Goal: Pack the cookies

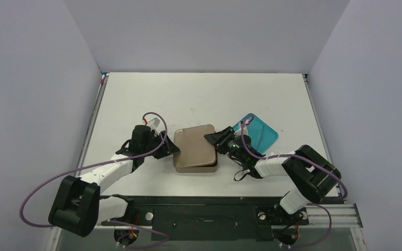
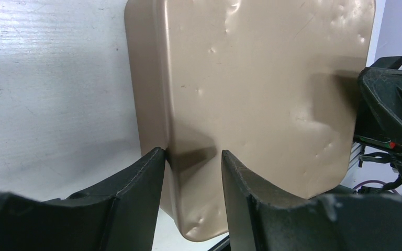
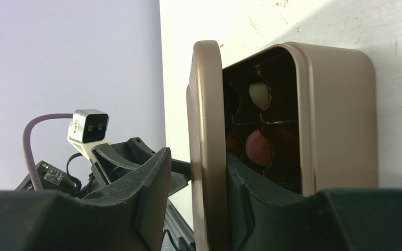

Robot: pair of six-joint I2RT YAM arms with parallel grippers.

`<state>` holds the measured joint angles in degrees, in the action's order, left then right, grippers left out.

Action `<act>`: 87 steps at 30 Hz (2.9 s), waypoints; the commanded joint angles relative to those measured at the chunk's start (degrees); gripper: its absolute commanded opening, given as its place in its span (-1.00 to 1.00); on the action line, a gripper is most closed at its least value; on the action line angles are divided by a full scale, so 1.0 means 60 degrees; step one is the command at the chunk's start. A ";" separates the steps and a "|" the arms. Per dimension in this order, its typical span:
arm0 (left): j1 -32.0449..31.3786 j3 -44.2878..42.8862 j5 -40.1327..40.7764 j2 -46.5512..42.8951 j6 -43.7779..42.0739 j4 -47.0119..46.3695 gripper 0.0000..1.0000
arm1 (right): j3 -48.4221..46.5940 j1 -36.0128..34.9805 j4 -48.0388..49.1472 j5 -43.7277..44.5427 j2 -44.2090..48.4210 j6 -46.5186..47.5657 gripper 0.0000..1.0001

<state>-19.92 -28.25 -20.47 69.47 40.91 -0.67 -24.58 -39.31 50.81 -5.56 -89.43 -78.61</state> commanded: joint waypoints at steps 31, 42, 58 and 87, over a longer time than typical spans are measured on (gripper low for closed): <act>-0.0175 -0.1002 -0.0122 0.0042 -0.0440 0.0486 -0.18 | -0.0542 0.0115 -0.5244 0.2087 0.2246 0.2267 -0.23; -0.0448 -0.0975 -0.0049 0.0171 -0.0402 0.0455 -0.18 | -0.0772 -0.0121 -0.5230 0.1955 0.1759 0.2233 -0.24; -0.0473 -0.1161 0.0028 0.0153 -0.0473 0.0694 -0.14 | -0.1002 -0.0428 -0.5420 0.1837 0.1311 0.2069 -0.24; -0.0485 -0.0673 0.0386 -0.0194 -0.0675 0.1074 -0.13 | -0.1813 -0.1679 -0.7197 0.2962 0.1375 0.2140 -0.39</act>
<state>-21.74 -33.01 -14.70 69.89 36.23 7.88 -31.83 -47.00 19.68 12.86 -84.93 -70.48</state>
